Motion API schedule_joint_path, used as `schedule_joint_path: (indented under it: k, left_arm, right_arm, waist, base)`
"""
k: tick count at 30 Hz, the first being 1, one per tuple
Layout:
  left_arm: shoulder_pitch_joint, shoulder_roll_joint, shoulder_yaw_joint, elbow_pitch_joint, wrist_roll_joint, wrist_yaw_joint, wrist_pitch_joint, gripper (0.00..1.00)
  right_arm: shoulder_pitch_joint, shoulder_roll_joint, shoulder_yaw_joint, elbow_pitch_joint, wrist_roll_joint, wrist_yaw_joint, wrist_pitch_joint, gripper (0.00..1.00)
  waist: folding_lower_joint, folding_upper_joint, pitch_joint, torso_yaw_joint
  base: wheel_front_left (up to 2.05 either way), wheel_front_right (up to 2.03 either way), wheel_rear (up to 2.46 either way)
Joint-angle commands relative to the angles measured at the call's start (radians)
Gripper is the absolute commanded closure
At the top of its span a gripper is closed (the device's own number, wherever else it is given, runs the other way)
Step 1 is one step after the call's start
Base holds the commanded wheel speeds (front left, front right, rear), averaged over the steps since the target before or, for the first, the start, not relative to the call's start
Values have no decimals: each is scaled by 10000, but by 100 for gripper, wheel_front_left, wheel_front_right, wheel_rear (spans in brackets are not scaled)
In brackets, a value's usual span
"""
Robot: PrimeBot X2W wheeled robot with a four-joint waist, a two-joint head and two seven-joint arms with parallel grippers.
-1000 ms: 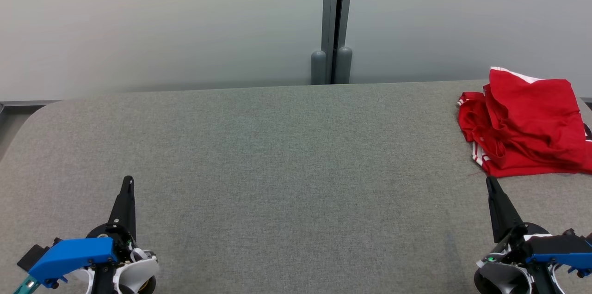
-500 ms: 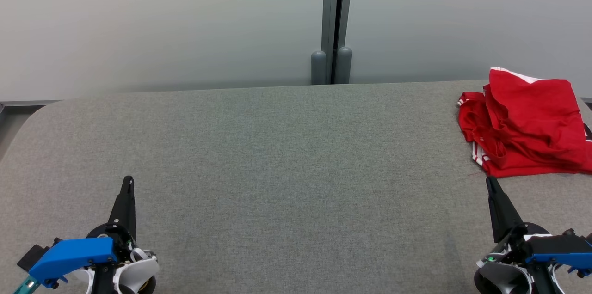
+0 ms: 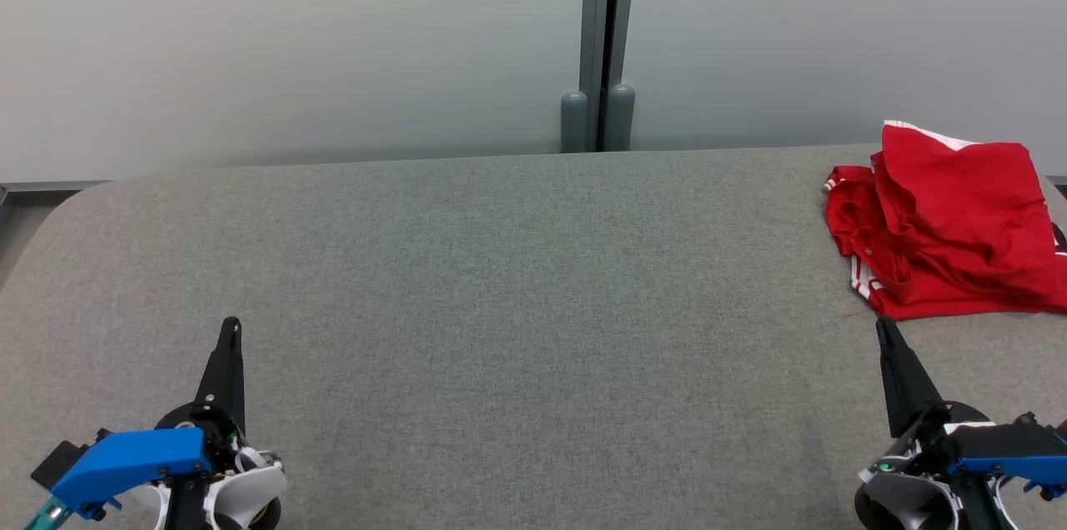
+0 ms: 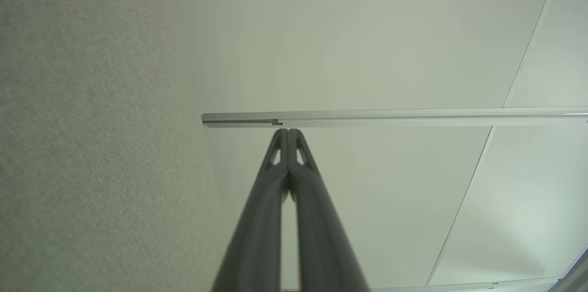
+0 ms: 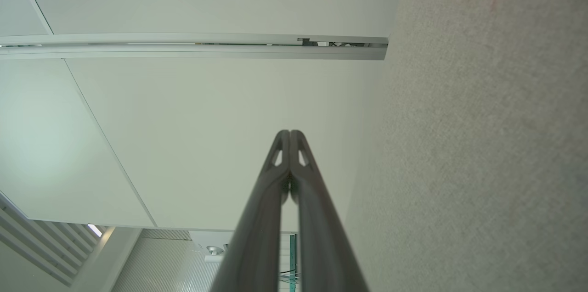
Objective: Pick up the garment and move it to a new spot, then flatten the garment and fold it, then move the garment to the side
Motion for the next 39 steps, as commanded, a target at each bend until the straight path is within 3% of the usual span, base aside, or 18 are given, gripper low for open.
schedule_joint_path:
  k: [1, 39]
  left_arm:
    - [-99, -22, 12, -42, -33, -36, 39, 100]
    - [-98, -22, 10, -44, -34, -36, 38, 100]
  right_arm:
    - [-142, -70, -27, -31, 27, 4, 44, 100]
    - [-143, -70, -26, -31, 28, 4, 43, 100]
  waist:
    - [0, 1, 0, 0]
    - [0, 1, 0, 0]
  base:
    - [0, 0, 0]
    - [0, 0, 0]
